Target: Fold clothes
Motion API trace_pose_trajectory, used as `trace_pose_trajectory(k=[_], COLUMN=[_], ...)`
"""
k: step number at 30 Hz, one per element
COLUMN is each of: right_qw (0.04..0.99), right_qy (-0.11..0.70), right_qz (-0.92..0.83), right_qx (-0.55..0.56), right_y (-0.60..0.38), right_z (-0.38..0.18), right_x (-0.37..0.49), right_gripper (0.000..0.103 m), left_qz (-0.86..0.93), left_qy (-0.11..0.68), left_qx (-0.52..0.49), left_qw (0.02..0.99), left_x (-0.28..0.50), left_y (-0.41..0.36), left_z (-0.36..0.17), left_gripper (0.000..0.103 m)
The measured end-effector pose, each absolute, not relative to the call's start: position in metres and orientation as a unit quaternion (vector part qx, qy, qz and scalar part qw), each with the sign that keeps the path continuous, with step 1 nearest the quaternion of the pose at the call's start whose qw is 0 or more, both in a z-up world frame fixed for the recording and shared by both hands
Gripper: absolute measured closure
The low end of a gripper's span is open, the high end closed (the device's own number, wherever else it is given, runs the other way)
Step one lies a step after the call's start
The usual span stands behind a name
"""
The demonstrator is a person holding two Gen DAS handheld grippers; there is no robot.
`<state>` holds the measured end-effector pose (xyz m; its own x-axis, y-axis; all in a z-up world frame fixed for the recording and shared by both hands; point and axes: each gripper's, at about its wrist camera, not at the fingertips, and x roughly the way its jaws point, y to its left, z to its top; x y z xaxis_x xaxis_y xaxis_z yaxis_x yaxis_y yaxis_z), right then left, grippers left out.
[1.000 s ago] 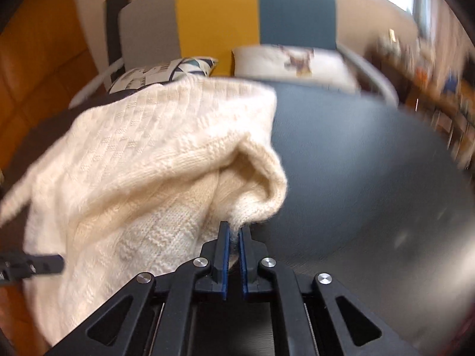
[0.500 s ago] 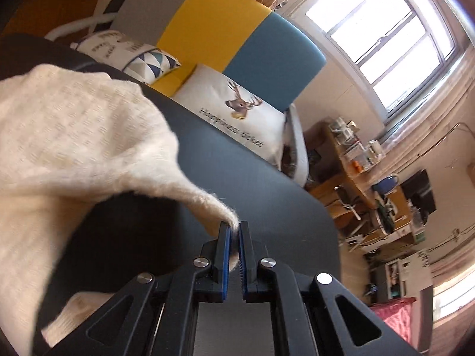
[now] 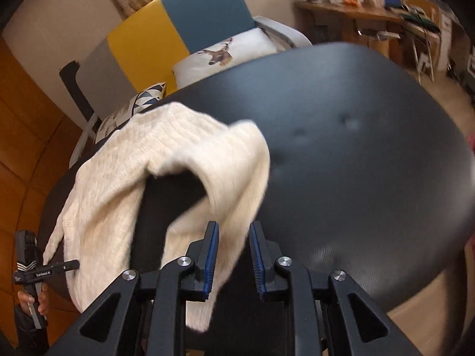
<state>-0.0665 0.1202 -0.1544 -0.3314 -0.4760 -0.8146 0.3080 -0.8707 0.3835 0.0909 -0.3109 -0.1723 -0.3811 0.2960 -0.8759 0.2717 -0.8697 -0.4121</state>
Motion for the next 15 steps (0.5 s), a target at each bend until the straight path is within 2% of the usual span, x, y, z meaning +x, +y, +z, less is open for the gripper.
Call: trace_pose_trajectory(k=[5, 10, 13, 15], right_qw=[0.248, 0.223, 0.218, 0.221], right_qy=[-0.105, -0.084, -0.021, 0.021], right_qz=[-0.793, -0.808, -0.824, -0.830], right_qx=[0.547, 0.538, 0.522, 0.512], right_y=[0.106, 0.090, 0.073, 0.063], right_z=[-0.193, -0.207, -0.206, -0.204], right_x=[-0.046, -0.045, -0.042, -0.039], right_gripper=[0.079, 0.079, 0.081, 0.089], left_qz=[0.785, 0.784, 0.781, 0.780], left_qy=[-0.268, -0.266, -0.269, -0.269], left_qx=[-0.558, -0.561, -0.563, -0.565], left_qw=[0.011, 0.010, 0.008, 0.006], left_x=[0.088, 0.082, 0.081, 0.075], left_y=[-0.303, -0.299, -0.299, -0.297], left_z=[-0.169, -0.165, -0.166, -0.169], left_gripper=[0.099, 0.098, 0.098, 0.098])
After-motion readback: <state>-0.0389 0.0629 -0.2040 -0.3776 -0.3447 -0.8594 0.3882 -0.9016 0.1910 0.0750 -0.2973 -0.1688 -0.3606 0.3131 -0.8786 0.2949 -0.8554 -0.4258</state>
